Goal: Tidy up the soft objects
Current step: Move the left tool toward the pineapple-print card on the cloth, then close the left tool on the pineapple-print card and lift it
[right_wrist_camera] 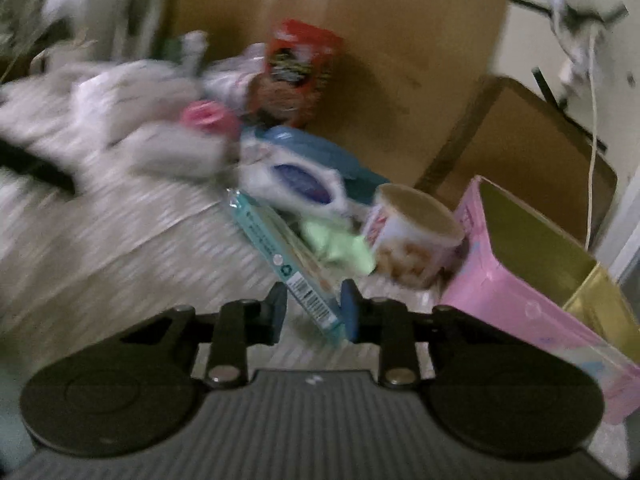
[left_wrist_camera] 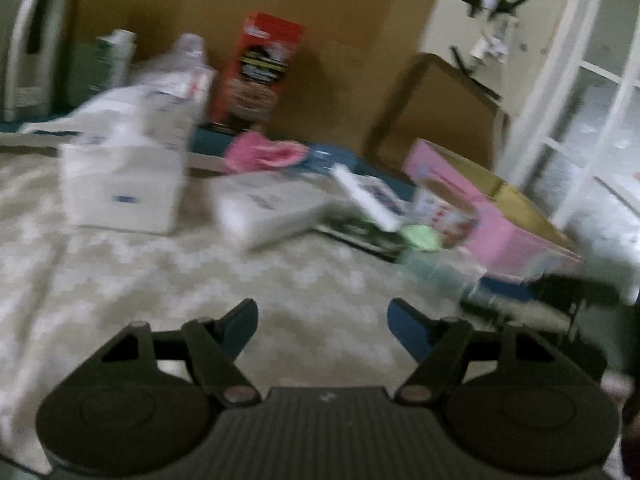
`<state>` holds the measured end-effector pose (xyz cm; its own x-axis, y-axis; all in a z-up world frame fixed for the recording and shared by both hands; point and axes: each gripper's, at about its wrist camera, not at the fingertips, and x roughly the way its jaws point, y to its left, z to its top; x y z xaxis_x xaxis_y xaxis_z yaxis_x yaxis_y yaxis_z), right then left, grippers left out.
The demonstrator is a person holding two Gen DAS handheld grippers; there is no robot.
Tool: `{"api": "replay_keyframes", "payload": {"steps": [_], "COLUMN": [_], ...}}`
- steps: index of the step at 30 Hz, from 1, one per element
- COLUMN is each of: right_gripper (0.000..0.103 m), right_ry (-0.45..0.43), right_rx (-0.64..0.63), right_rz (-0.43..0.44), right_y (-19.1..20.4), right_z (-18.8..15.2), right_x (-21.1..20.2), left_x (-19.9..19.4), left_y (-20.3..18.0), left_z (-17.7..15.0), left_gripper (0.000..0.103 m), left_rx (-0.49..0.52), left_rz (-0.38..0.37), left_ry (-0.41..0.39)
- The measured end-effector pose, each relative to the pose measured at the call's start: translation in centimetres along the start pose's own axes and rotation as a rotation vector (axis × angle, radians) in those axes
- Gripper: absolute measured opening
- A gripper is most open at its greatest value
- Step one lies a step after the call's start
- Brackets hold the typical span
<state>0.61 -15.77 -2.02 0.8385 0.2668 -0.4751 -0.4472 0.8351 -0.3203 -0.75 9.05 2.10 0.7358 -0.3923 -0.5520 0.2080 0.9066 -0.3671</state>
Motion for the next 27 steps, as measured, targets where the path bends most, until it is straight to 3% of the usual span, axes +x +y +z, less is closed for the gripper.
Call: {"api": "replay_keyframes", "payload": {"steps": [1,5,8,11,14,15,17,18,20,23,27], "right_gripper": [0.042,0.085,0.086,0.086,0.082,0.080,0.056,0.056,0.056,0.055,0.055], "right_ry": [0.002,-0.012,-0.060,-0.044,-0.030,-0.022,-0.020,-0.026,-0.035,-0.048,-0.112], "right_rx": [-0.024,0.022,0.124,0.221,0.235,0.224,0.224,0.252,0.256,0.278,0.336], "right_rz": [0.014,0.150,0.150,0.174,0.190,0.192,0.224,0.262,0.243,0.235,0.193], "right_y": [0.6,0.9,-0.4,-1.9,-2.0,-1.8,-2.0,-2.2,-2.4,-2.7,-4.1], "right_z": [-0.3,-2.1,-2.5,-3.0,-3.7,-3.8,-4.4,-4.5,-4.4,-5.1,-5.9], "right_x": [-0.8,-4.3,-5.2,-4.4,-3.3,-2.8,-2.0,-1.9,-2.2,-2.9,-4.8], "left_x": [0.2,1.7,3.3,5.2,7.6,8.1,8.4,8.4,8.3,7.7,7.2], "left_y": [-0.4,-2.0,-3.3,-4.9,-5.6,-5.9,-6.8,-7.6,-8.3,-9.1,-12.5], "left_z": [-0.1,0.3,0.8,1.4,1.7,1.6,1.3,1.1,1.1,1.8,4.0], "left_gripper": [0.073,0.073,0.070,0.069,0.069,0.069,0.067,0.066,0.066,0.062,0.062], "left_rx": [-0.005,-0.024,-0.023,0.031,0.058,0.064,0.084,0.104,0.125,0.106,0.173], "left_rz": [-0.027,-0.103,-0.148,-0.138,-0.119,-0.128,-0.149,-0.121,-0.104,-0.143,-0.175], "left_ry": [0.007,0.069,0.114,0.131,0.184,0.169,0.184,0.177,0.177,0.164,0.107]}}
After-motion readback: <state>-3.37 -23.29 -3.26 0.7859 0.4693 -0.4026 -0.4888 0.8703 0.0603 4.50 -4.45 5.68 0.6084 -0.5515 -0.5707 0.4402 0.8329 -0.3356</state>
